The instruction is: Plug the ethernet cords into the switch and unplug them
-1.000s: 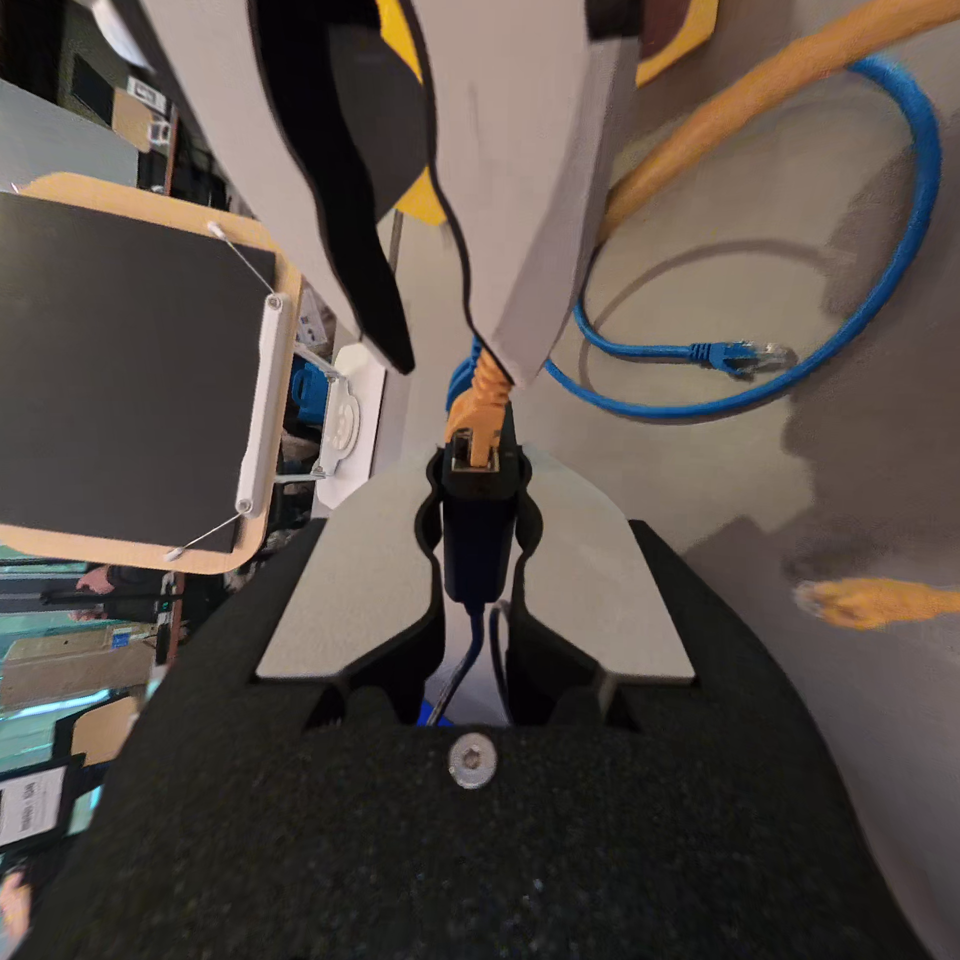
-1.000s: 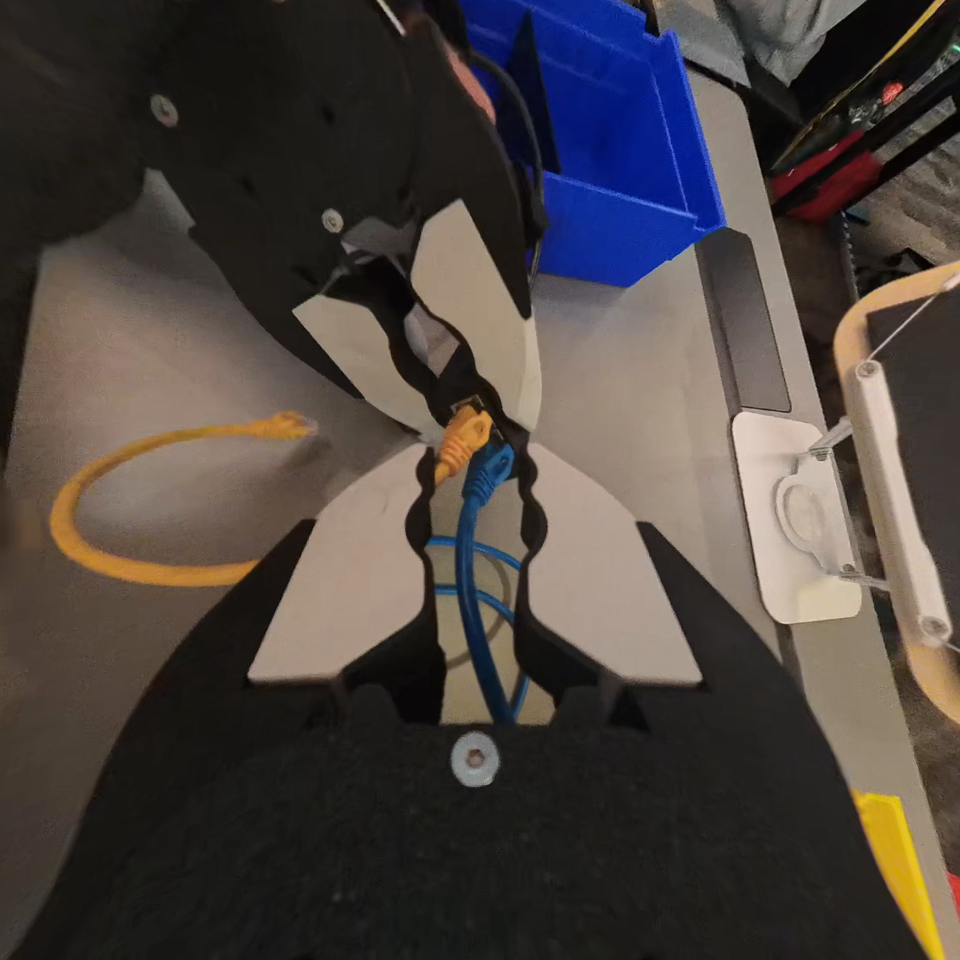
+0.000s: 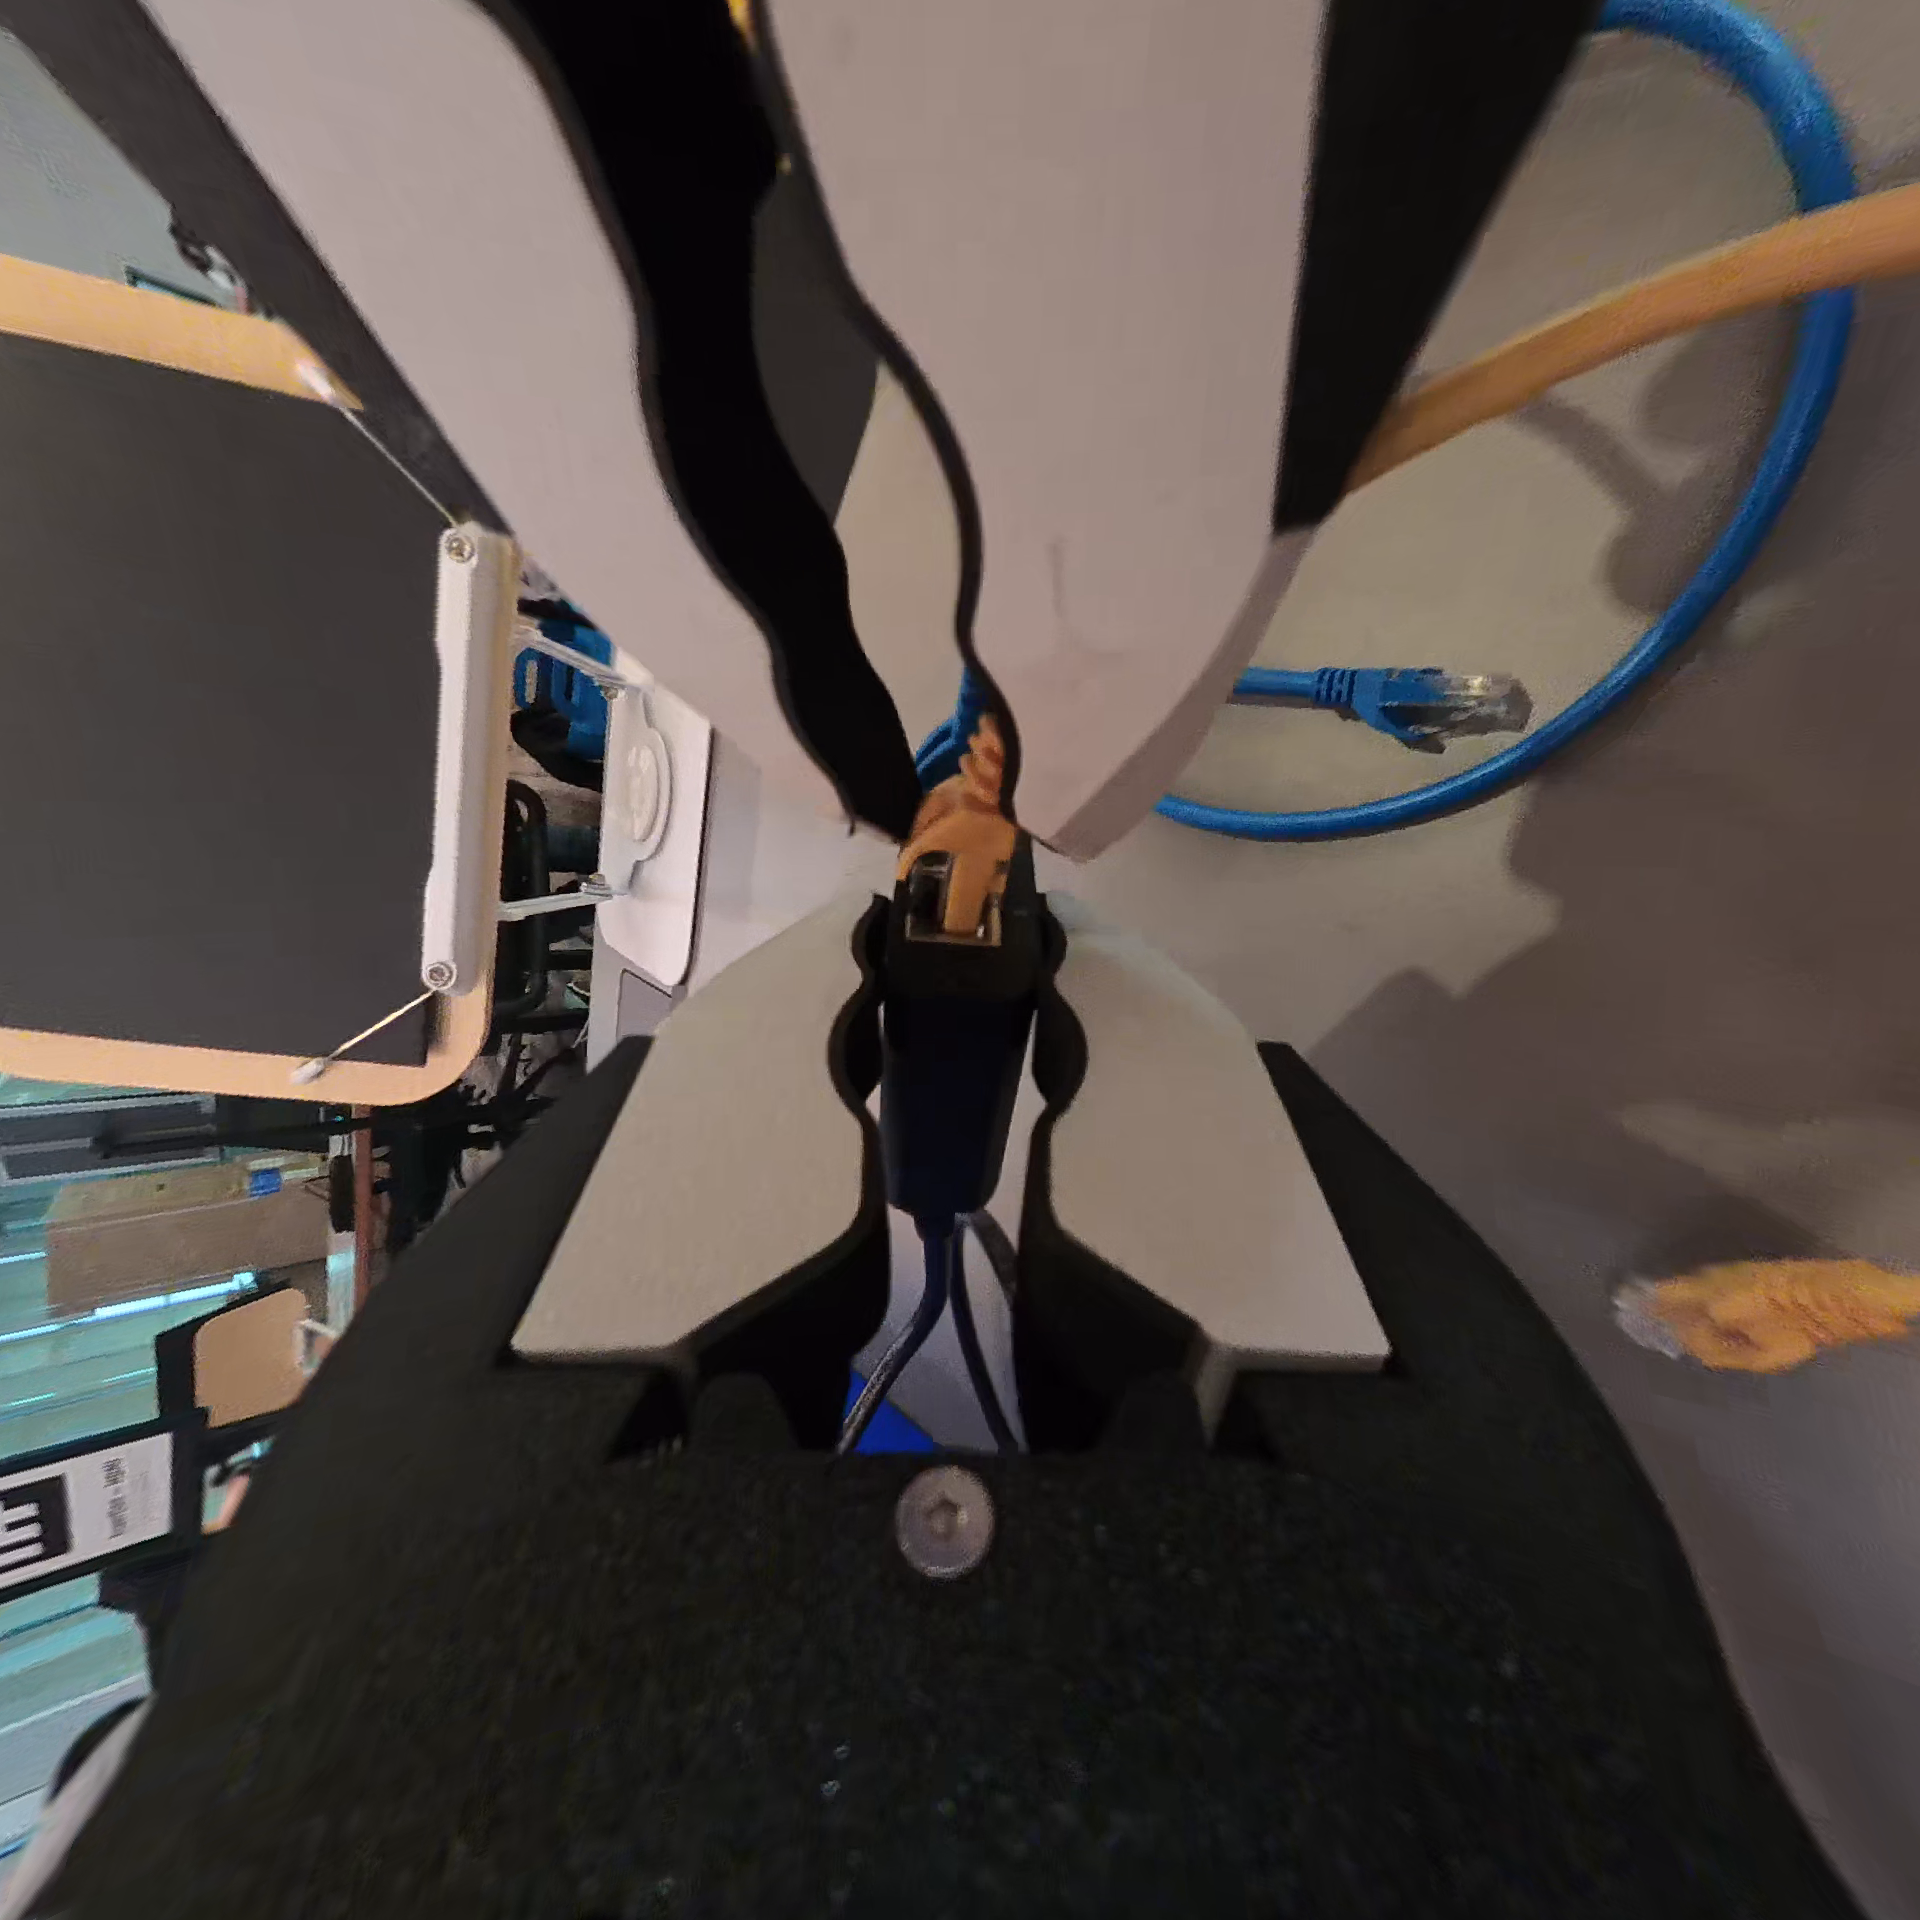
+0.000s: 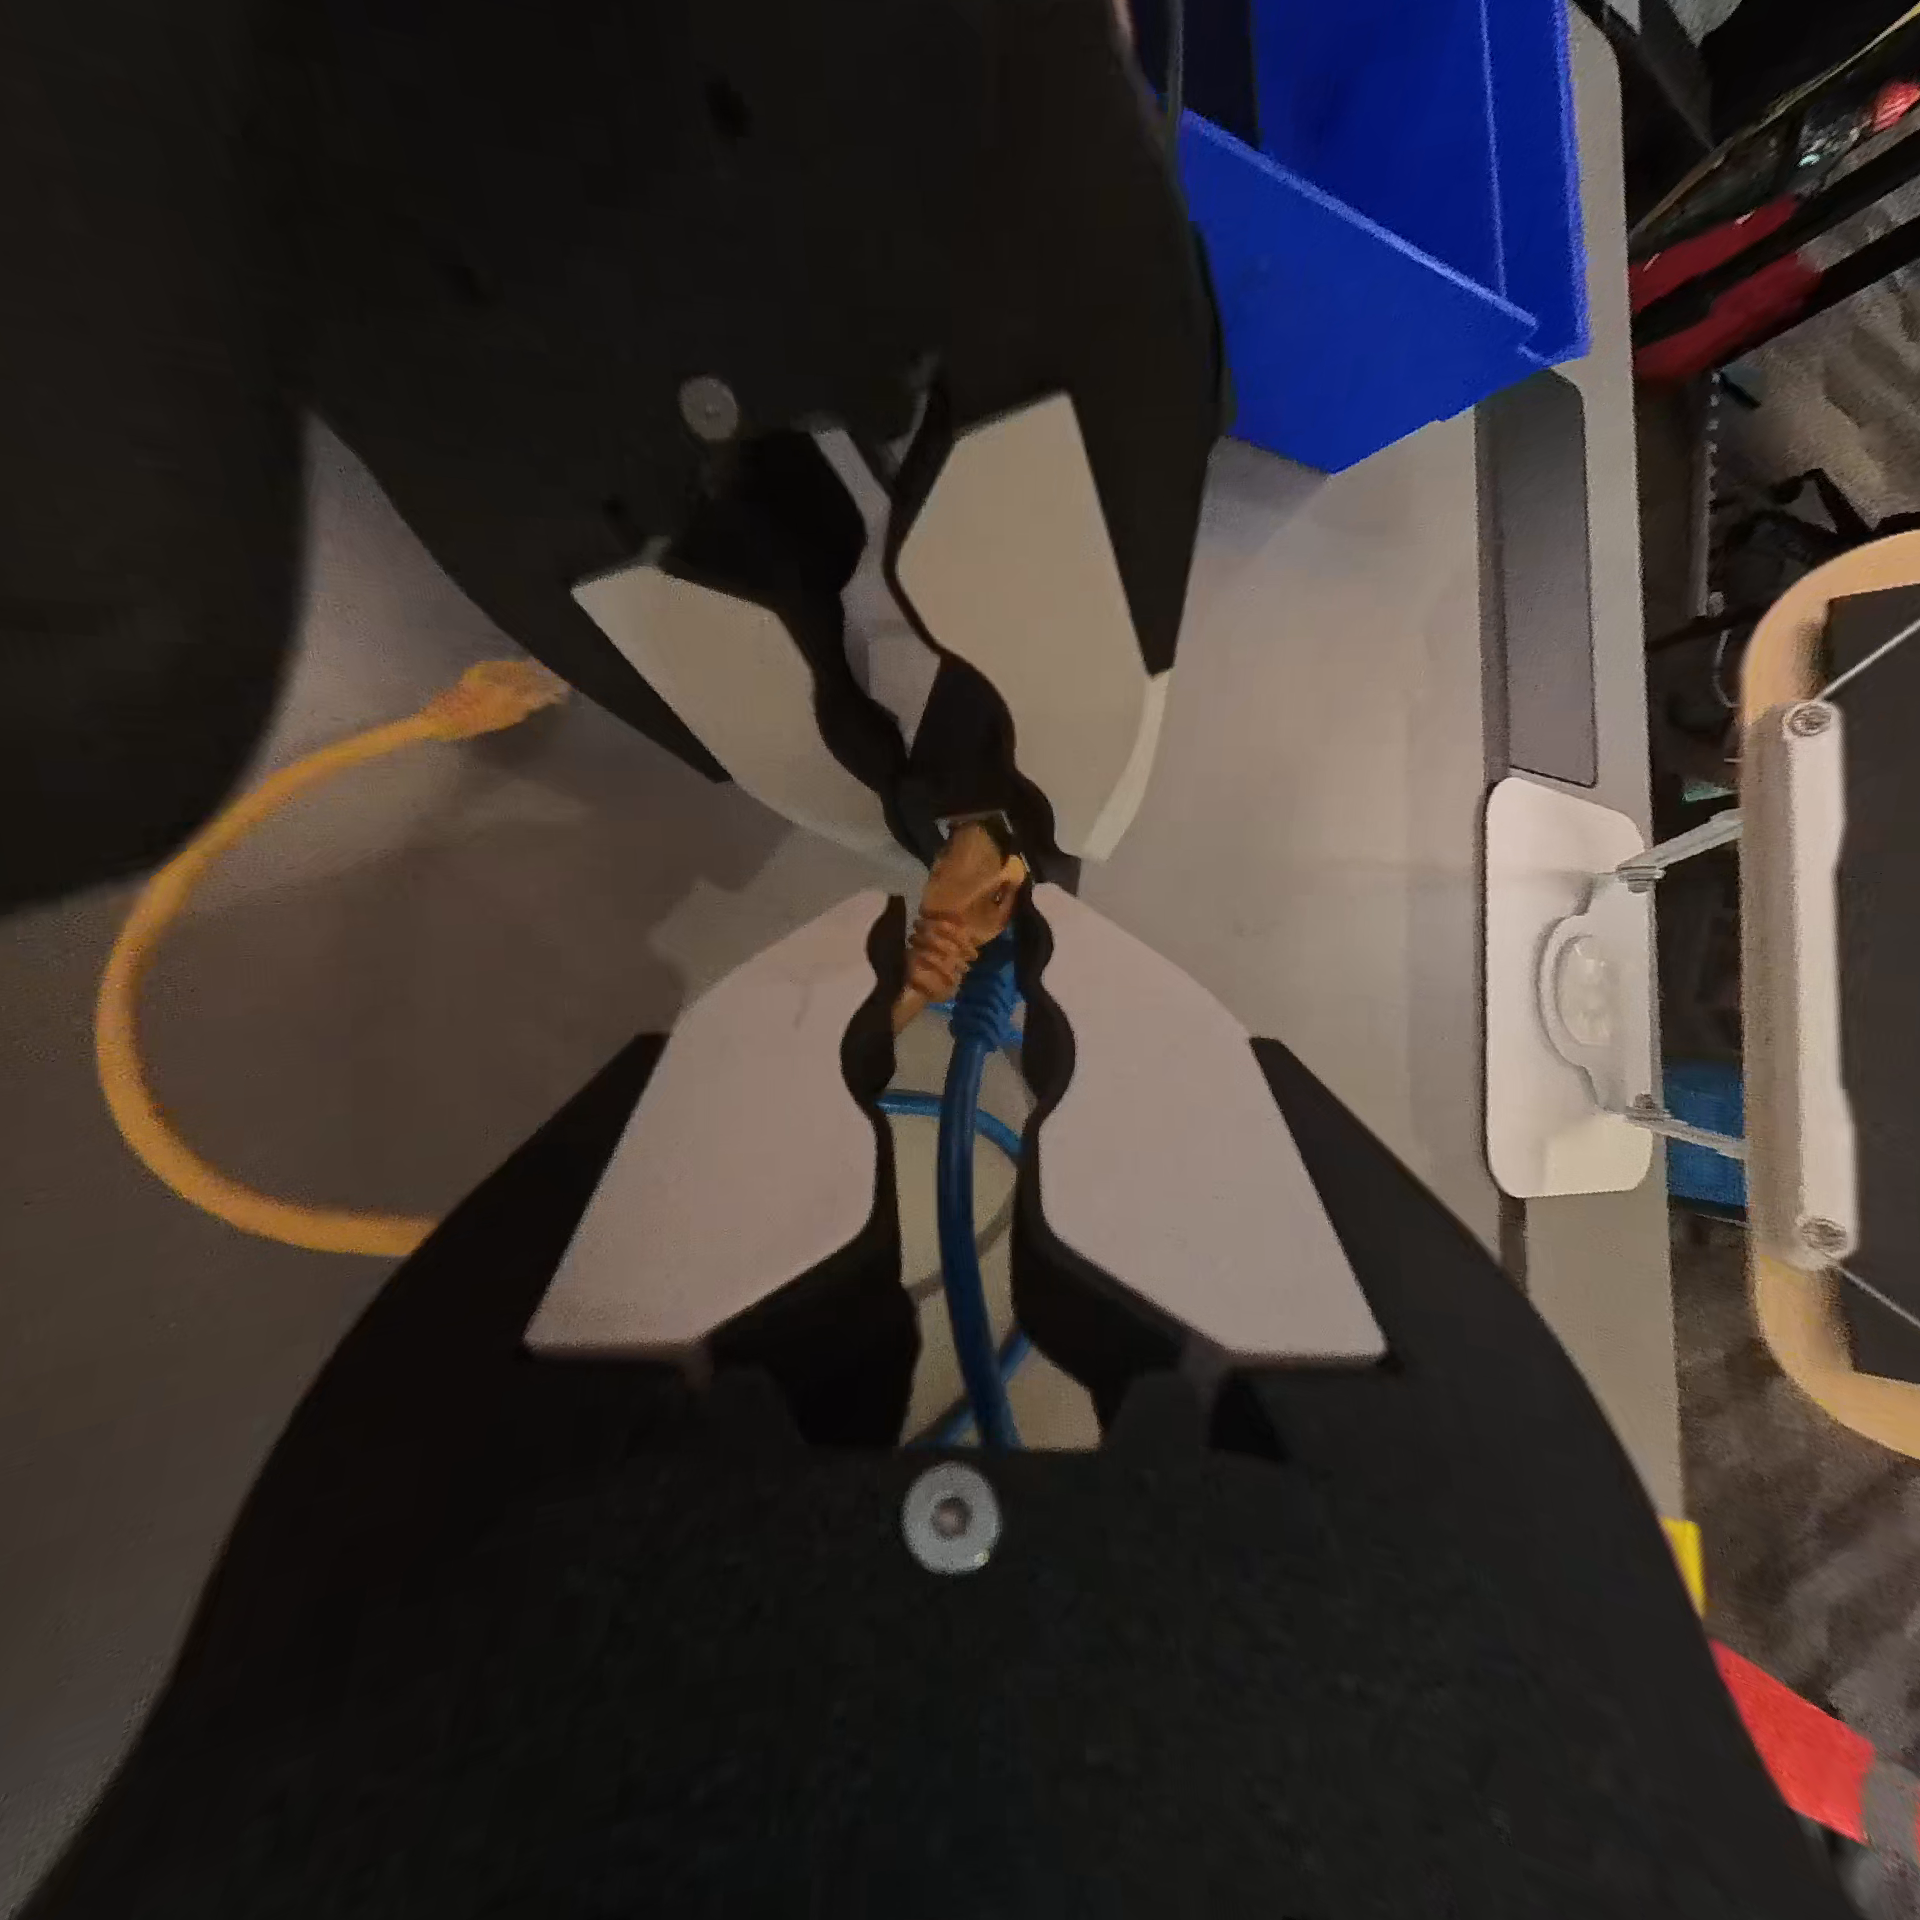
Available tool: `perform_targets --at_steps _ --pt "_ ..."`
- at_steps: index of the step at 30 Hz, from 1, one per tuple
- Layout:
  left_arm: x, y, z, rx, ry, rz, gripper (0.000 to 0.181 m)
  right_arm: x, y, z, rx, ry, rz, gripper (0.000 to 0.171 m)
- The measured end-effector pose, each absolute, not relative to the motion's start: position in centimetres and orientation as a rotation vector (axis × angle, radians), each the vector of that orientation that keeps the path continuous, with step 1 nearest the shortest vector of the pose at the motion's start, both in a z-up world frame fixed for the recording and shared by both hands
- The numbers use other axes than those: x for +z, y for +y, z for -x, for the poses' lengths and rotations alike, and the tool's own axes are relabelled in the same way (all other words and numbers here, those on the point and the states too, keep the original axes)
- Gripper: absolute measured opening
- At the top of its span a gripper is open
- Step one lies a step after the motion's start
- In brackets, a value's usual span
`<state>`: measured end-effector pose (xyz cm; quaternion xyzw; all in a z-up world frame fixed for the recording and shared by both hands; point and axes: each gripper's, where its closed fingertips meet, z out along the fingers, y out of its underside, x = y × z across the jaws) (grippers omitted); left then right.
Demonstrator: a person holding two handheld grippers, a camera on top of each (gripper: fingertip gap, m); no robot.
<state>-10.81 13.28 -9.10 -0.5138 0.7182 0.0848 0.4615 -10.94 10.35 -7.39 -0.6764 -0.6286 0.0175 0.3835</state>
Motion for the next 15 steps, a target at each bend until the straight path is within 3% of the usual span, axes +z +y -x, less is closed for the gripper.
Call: perform_targets --at_steps 4,15 --pt "-8.4 13.4 10.6 0.158 1.711 1.256 0.025 -6.6 11.1 10.5 -0.122 -1.579 1.603 0.015" --pt "-8.8 13.4 10.4 0.146 1.710 1.136 0.024 -6.5 10.3 9.6 -0.050 -1.595 1.541 0.016"
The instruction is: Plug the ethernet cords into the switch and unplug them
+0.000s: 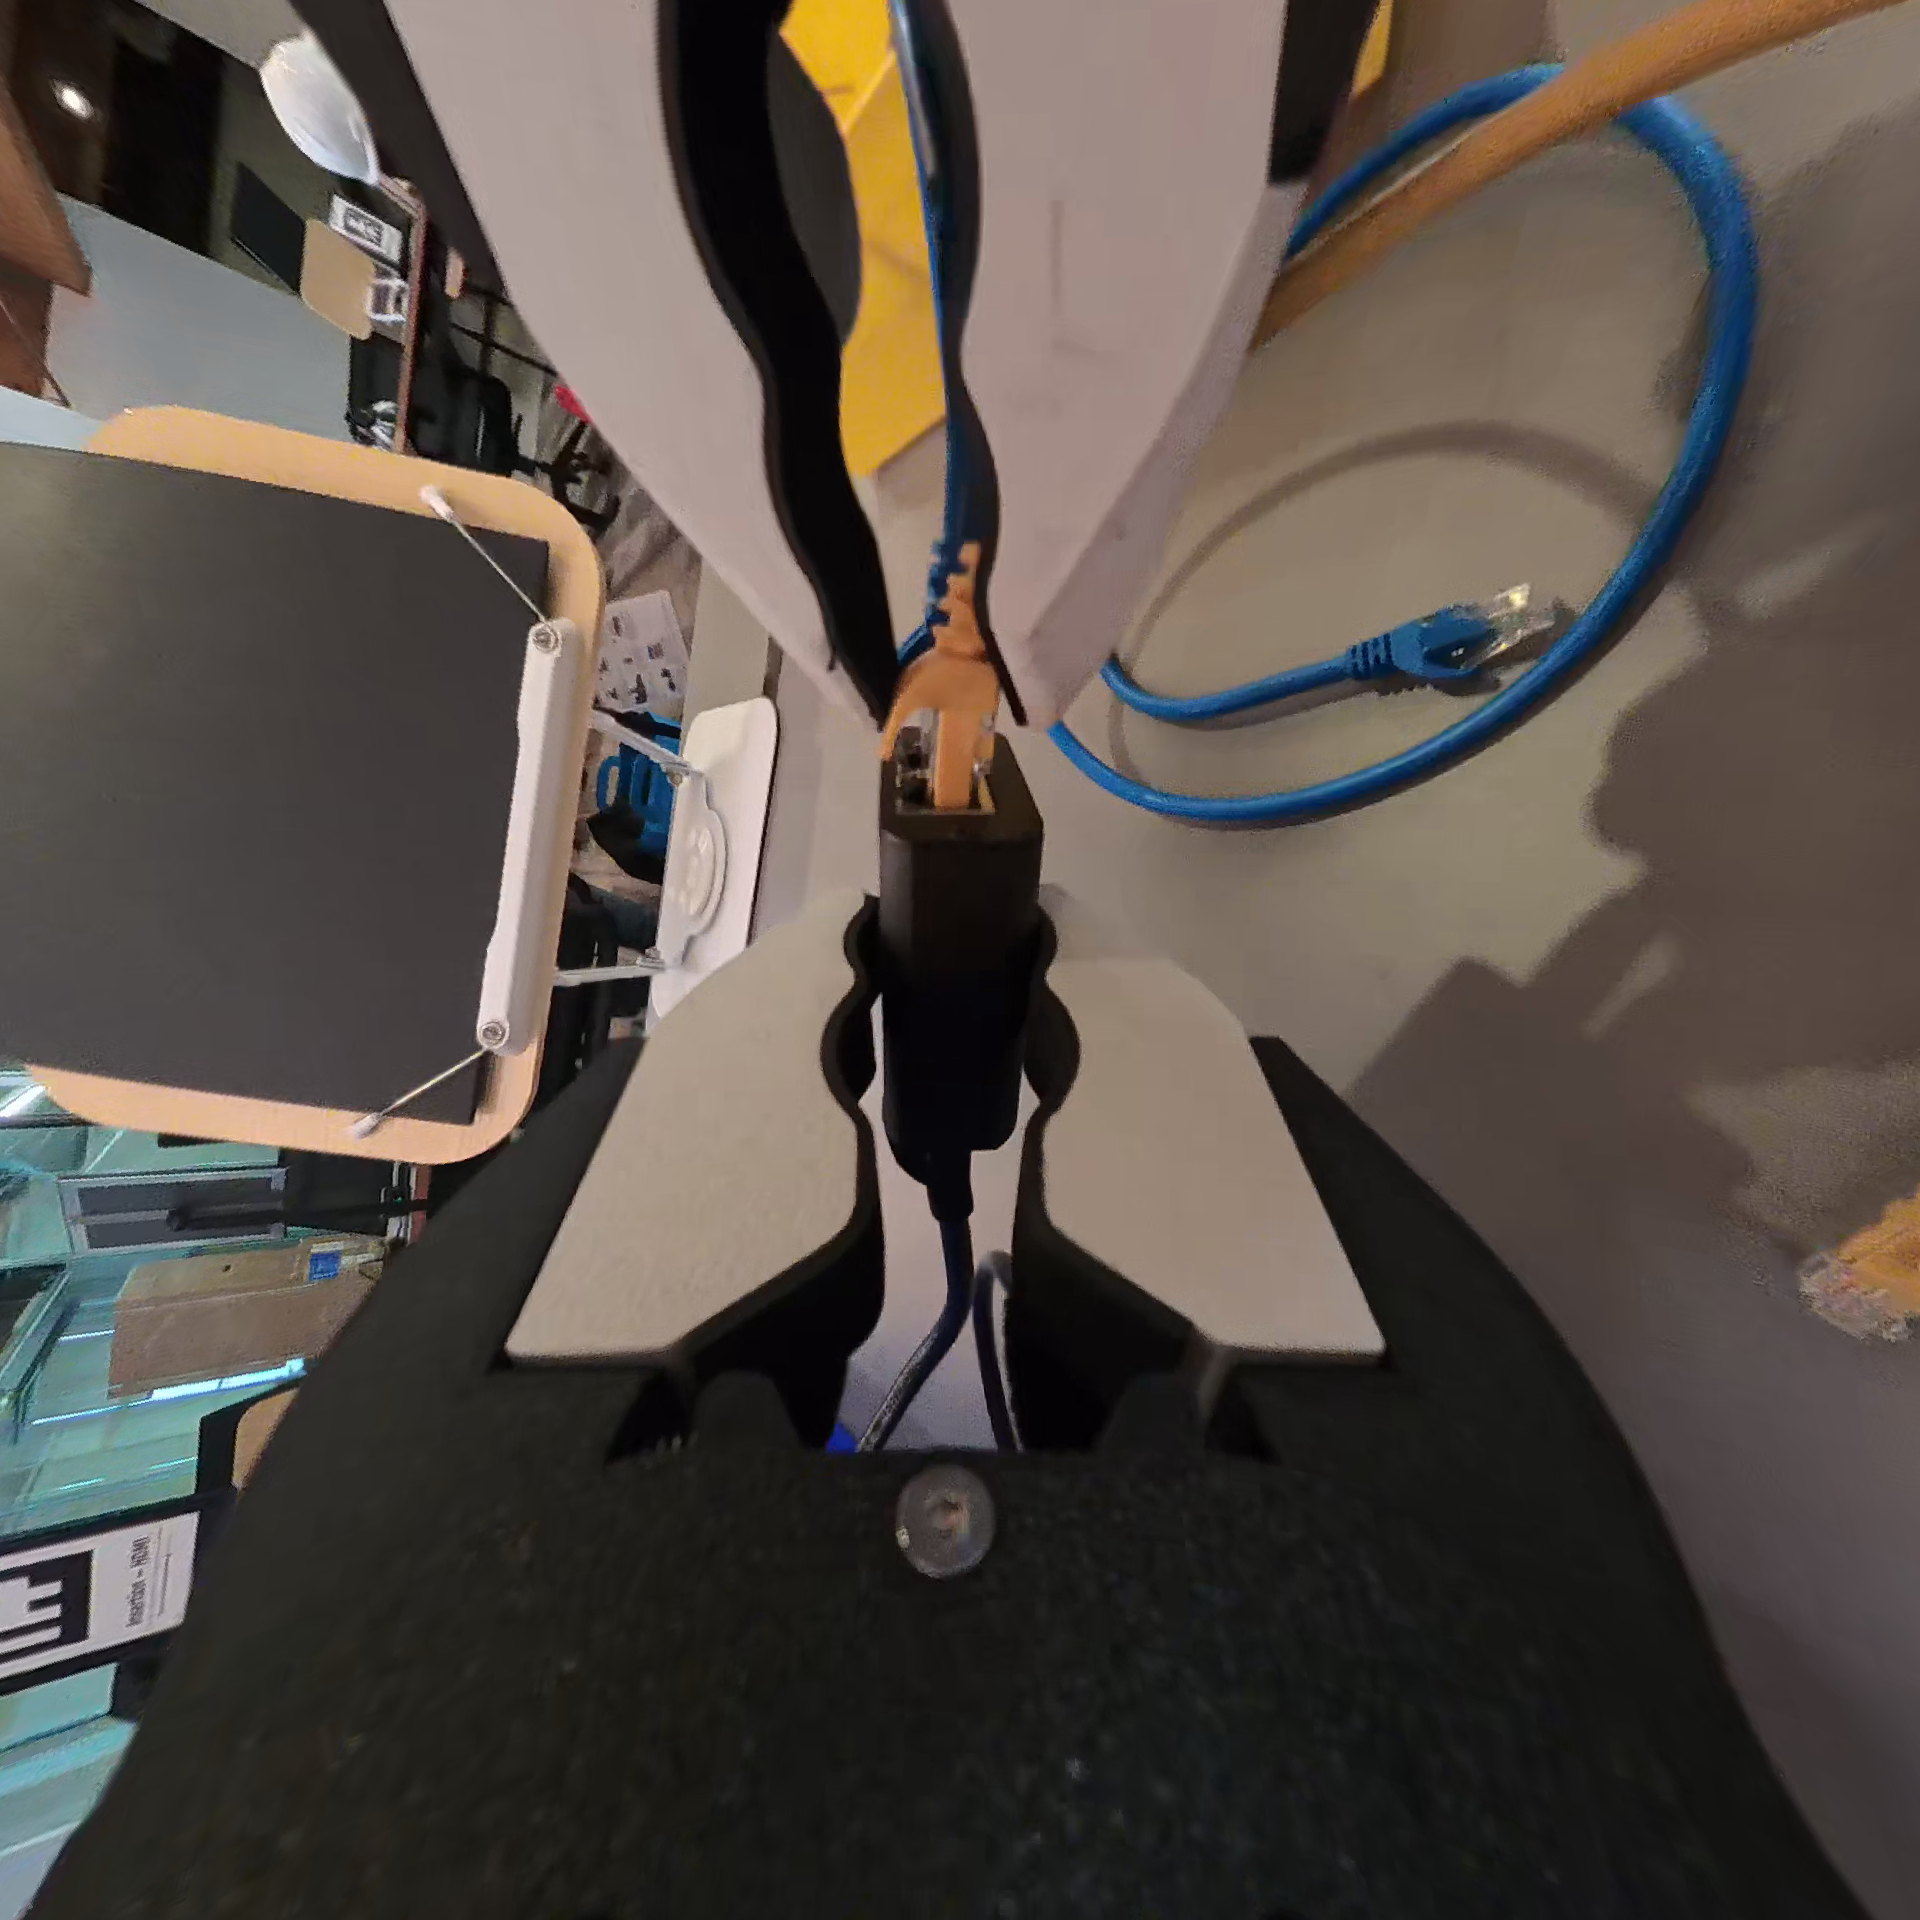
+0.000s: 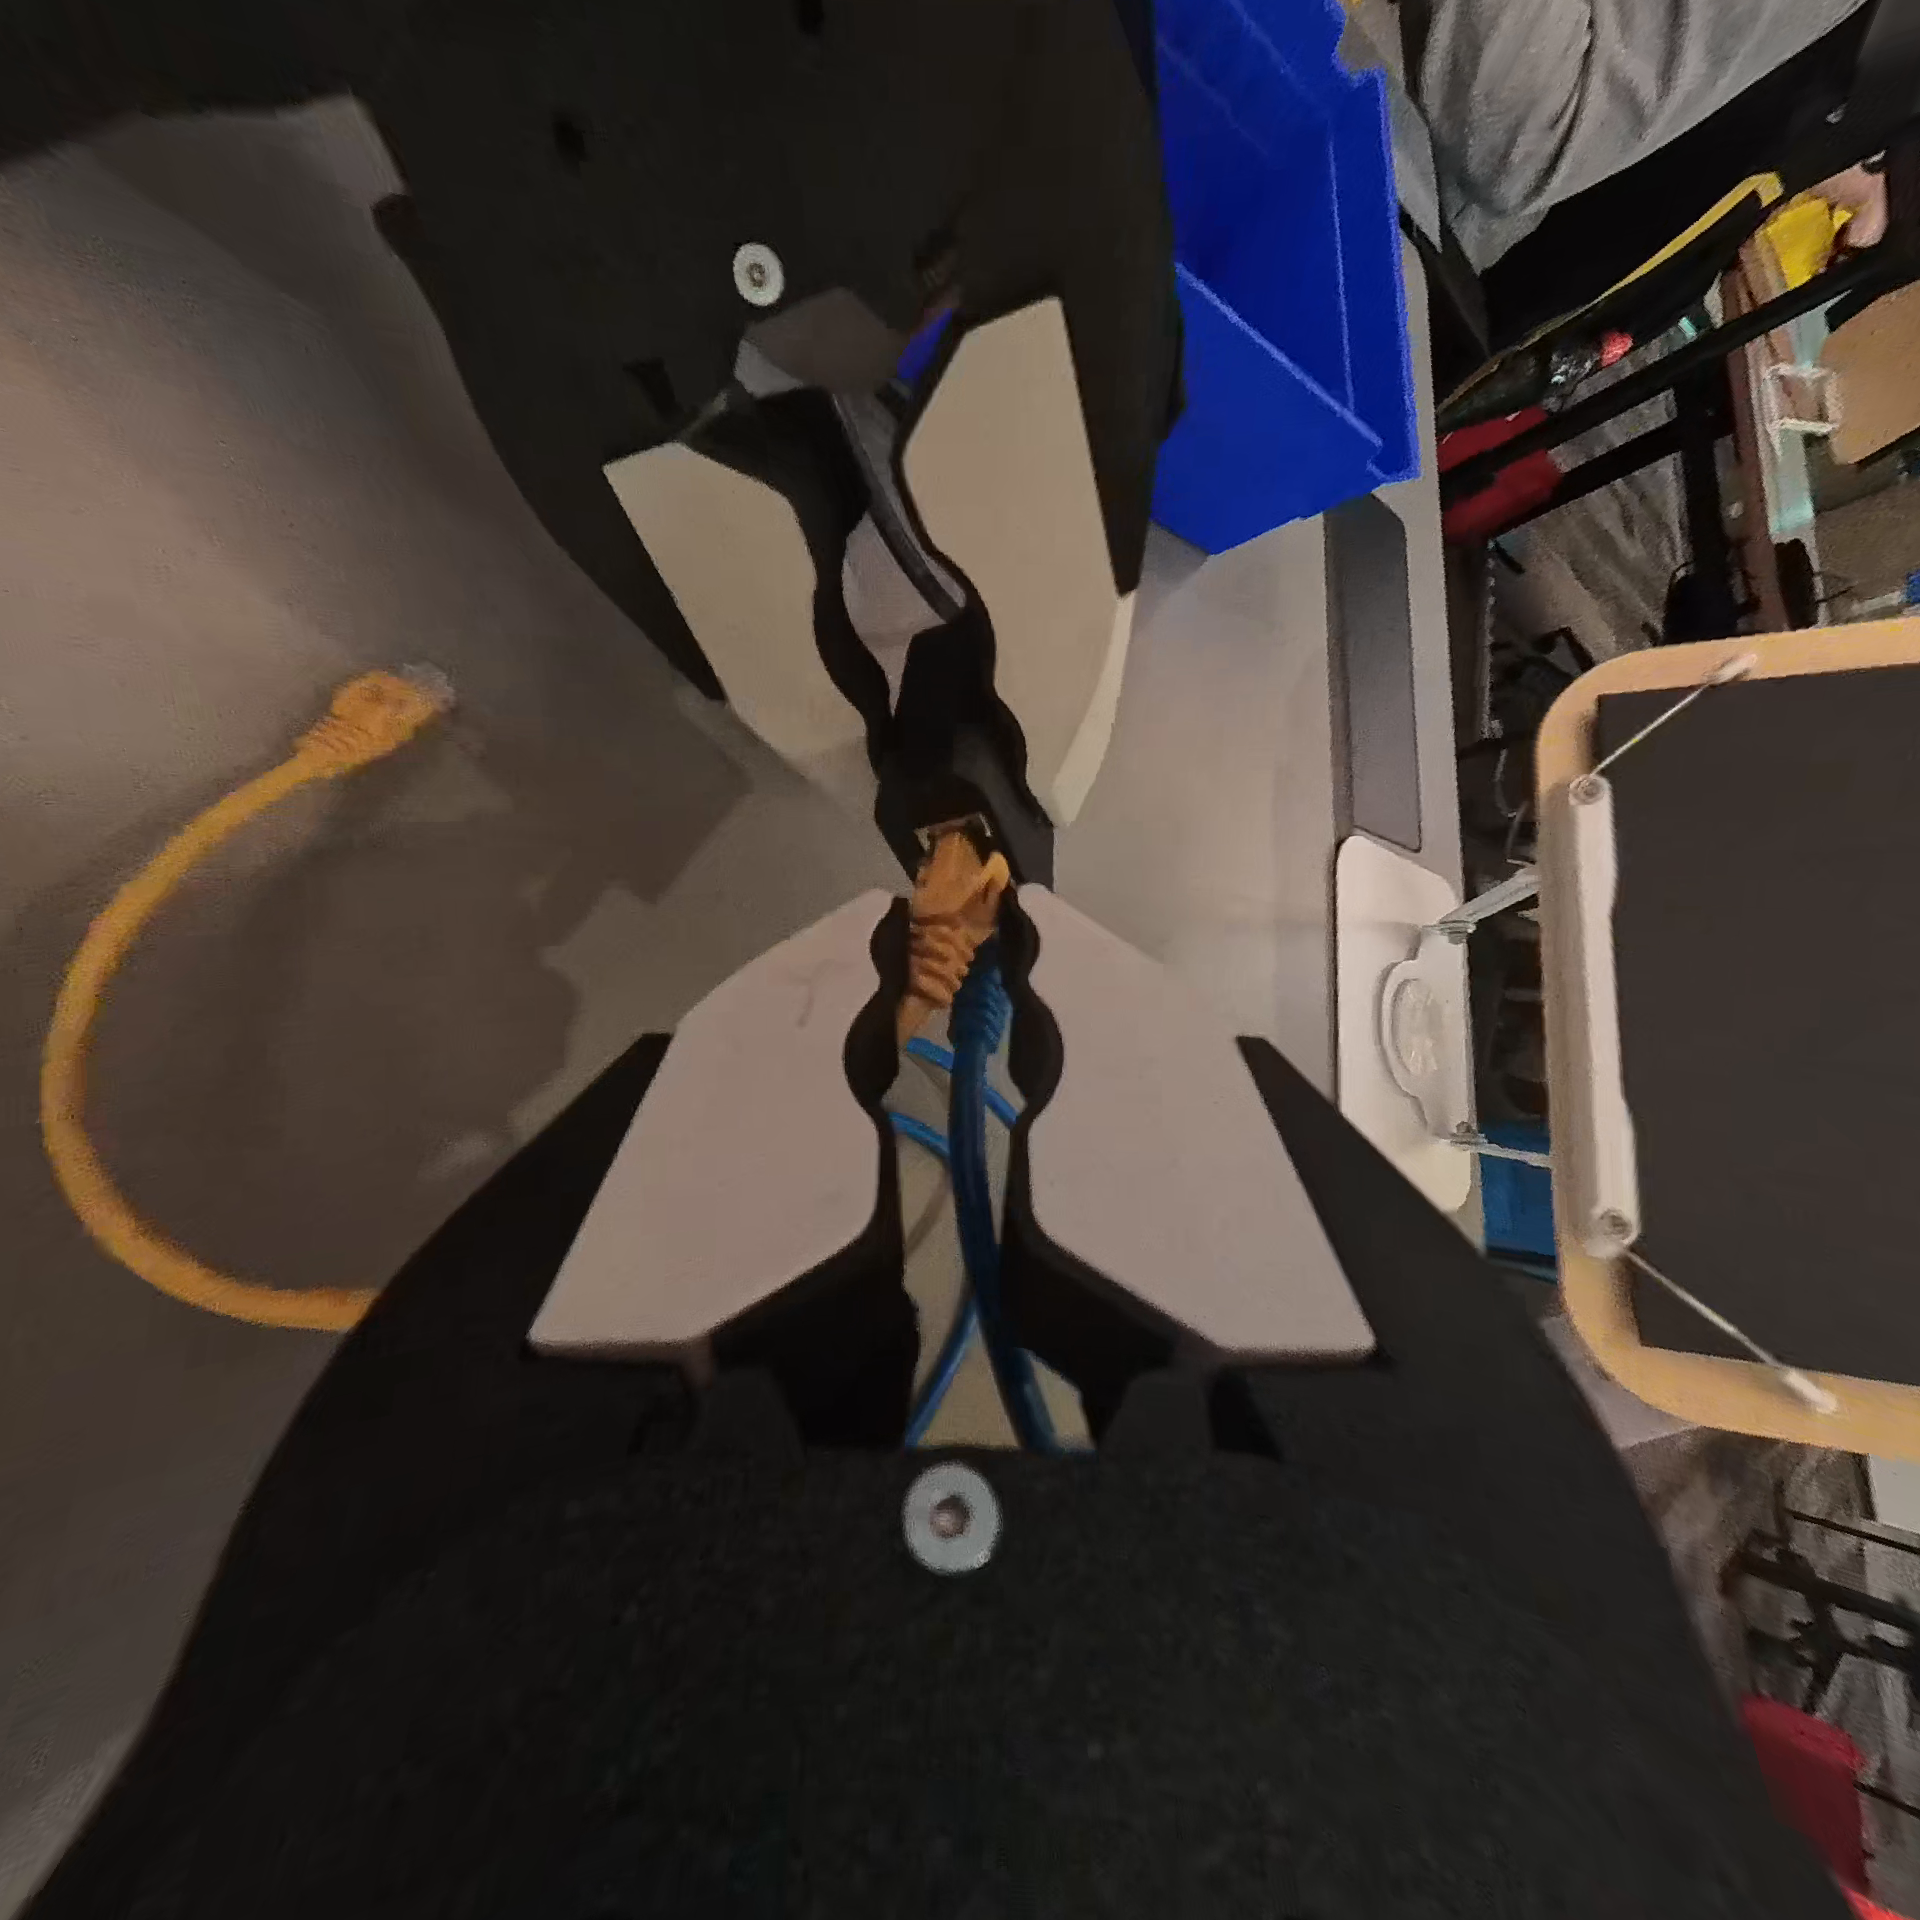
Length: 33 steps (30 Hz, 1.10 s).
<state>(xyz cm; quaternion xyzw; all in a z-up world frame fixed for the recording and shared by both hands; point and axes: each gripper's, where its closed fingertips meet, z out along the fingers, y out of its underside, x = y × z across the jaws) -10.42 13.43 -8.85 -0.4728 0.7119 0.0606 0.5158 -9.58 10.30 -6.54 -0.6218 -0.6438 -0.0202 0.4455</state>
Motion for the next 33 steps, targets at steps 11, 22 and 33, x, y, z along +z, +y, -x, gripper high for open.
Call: perform_targets --at_steps 11,22,33 --pt "-9.5 13.9 11.1 0.197 1.779 1.205 0.024 -6.8 10.8 10.1 -0.157 -1.689 1.428 0.020" --pt "-9.9 13.8 11.3 0.169 1.781 1.256 0.024 -7.8 11.2 10.2 -0.213 -1.705 1.450 0.017" --pt "-9.4 13.3 10.9 0.179 1.763 1.256 0.024 -7.4 11.0 9.7 -0.237 -1.686 1.471 0.011"
